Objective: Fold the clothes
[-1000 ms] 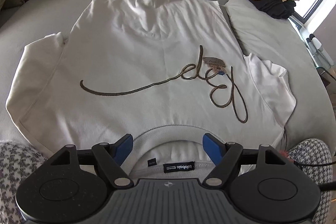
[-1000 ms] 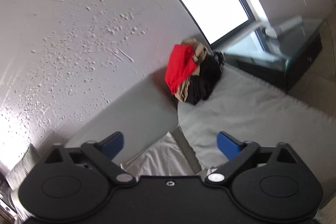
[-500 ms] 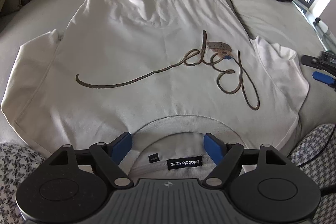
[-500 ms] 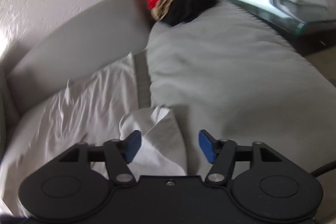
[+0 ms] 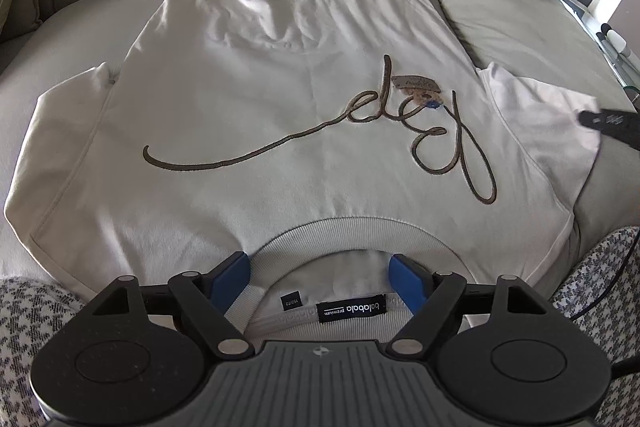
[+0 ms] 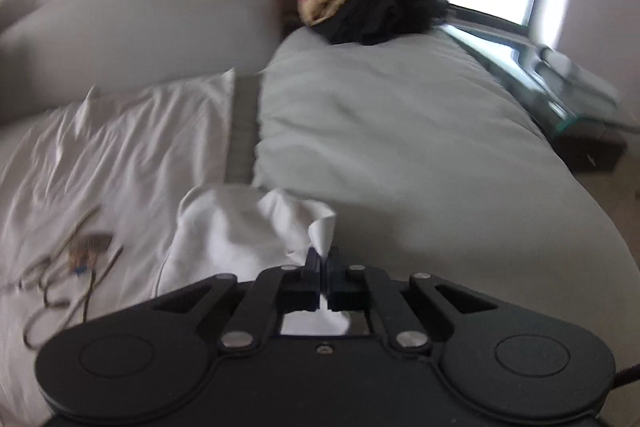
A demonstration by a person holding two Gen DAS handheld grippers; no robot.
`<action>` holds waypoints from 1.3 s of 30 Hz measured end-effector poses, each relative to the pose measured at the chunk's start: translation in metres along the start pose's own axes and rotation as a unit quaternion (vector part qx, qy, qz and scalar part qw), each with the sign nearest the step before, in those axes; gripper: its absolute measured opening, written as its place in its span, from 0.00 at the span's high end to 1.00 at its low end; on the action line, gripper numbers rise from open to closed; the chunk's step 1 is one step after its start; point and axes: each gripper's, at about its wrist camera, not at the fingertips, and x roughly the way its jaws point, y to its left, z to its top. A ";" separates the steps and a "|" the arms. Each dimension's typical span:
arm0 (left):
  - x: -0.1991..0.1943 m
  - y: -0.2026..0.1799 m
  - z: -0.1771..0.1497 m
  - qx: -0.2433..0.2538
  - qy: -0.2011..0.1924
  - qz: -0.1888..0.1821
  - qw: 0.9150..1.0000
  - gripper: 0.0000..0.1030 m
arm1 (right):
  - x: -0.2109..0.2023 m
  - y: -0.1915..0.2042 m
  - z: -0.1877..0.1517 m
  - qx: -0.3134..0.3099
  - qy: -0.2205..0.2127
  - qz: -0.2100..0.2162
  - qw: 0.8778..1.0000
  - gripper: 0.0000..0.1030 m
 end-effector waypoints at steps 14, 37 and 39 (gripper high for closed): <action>-0.009 0.005 -0.001 0.014 -0.028 0.010 0.999 0.29 | -0.025 -0.027 0.010 0.084 -0.014 -0.030 0.996 0.51; -0.002 0.010 0.009 0.002 -0.040 0.032 0.999 0.29 | 0.054 -0.010 0.040 0.059 -0.010 0.013 0.998 1.00; -0.006 0.012 0.009 -0.004 -0.043 0.032 0.999 0.30 | 0.045 -0.026 0.040 0.107 -0.006 0.017 0.994 0.97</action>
